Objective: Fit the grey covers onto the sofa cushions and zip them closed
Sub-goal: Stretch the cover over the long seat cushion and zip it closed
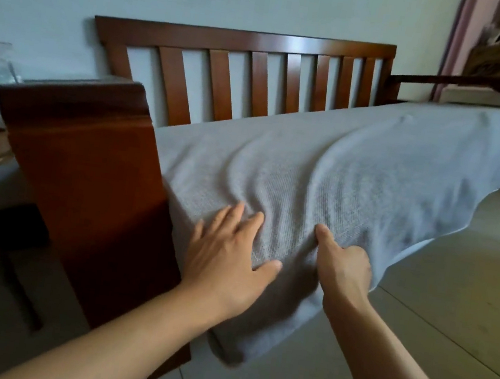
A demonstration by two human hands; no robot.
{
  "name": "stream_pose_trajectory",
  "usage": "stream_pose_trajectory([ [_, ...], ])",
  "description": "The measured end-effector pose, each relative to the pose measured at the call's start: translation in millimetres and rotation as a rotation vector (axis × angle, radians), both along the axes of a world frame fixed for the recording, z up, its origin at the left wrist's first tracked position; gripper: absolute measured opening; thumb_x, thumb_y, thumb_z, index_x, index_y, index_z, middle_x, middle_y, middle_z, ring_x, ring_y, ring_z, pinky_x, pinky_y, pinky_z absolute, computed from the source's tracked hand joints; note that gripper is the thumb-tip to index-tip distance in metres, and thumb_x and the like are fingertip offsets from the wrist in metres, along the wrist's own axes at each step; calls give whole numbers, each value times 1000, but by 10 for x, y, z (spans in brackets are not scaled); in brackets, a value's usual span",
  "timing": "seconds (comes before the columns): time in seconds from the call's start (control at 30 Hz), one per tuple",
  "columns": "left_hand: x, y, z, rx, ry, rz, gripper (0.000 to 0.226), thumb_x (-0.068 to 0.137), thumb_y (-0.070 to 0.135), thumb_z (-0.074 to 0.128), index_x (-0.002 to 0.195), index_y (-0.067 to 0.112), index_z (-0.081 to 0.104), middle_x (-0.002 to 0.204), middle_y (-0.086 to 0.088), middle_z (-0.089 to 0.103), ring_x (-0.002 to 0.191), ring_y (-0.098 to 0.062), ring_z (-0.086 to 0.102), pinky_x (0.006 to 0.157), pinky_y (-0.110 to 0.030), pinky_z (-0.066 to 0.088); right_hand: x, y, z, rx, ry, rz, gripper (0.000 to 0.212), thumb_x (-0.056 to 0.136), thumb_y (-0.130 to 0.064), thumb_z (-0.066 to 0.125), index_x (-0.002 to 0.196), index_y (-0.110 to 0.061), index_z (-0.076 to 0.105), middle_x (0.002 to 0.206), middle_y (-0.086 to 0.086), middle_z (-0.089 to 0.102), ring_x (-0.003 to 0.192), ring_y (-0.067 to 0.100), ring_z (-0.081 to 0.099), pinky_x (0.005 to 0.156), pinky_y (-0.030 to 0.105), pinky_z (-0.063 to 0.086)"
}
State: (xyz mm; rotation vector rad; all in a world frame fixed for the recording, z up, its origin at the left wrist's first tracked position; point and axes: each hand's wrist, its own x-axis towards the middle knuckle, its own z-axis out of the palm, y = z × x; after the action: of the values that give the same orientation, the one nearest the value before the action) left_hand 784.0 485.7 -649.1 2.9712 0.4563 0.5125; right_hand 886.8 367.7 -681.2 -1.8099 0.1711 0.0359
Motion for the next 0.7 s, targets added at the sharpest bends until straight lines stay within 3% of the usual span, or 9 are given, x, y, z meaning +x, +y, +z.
stream_pose_trajectory([
  [0.07,100,-37,58,23,74,-44,78,85,63,46,149,36,10,159,7,-1,145,-11,-2,117,-41,4,43,8,38,-27,-30,-6,55,91,-48,50,103,3,63,111,21,63,109,36,56,88,36,42],
  [0.17,267,-82,132,42,142,-105,79,85,62,47,149,37,8,159,8,-4,146,-13,-5,117,-41,6,84,4,57,-60,-107,-28,37,93,-31,49,64,-9,52,88,19,63,92,33,58,82,37,43],
  [0.23,369,-105,162,44,173,-154,75,87,61,45,149,38,10,159,8,-3,146,-13,-5,118,-41,6,70,-44,70,-110,-162,-21,35,92,-21,45,60,-10,47,87,20,62,90,34,56,79,37,40],
  [0.37,550,-135,224,36,215,-237,60,95,54,35,149,39,12,159,8,-3,146,-14,-4,118,-44,5,27,-141,32,-177,-299,-35,26,92,-15,40,71,-4,51,82,16,58,83,31,50,72,34,33],
  [0.53,930,-165,257,33,244,-292,57,97,52,31,149,40,10,159,10,-3,146,-11,-5,118,-45,1,119,-186,-30,-145,-337,-55,26,95,-26,46,73,-11,49,79,5,54,83,26,48,69,31,27],
  [0.63,1237,-170,296,21,230,-271,58,96,54,29,149,39,10,159,9,1,146,-12,-1,118,-45,3,487,-291,90,-82,-297,-100,27,89,-39,57,91,-14,47,101,6,54,101,25,50,81,31,33],
  [0.7,1444,-145,318,17,222,-257,59,96,56,27,149,38,11,159,8,3,146,-13,3,118,-45,5,747,-324,182,-129,-266,-124,45,82,-44,64,108,-13,44,122,11,44,119,28,41,97,36,33],
])
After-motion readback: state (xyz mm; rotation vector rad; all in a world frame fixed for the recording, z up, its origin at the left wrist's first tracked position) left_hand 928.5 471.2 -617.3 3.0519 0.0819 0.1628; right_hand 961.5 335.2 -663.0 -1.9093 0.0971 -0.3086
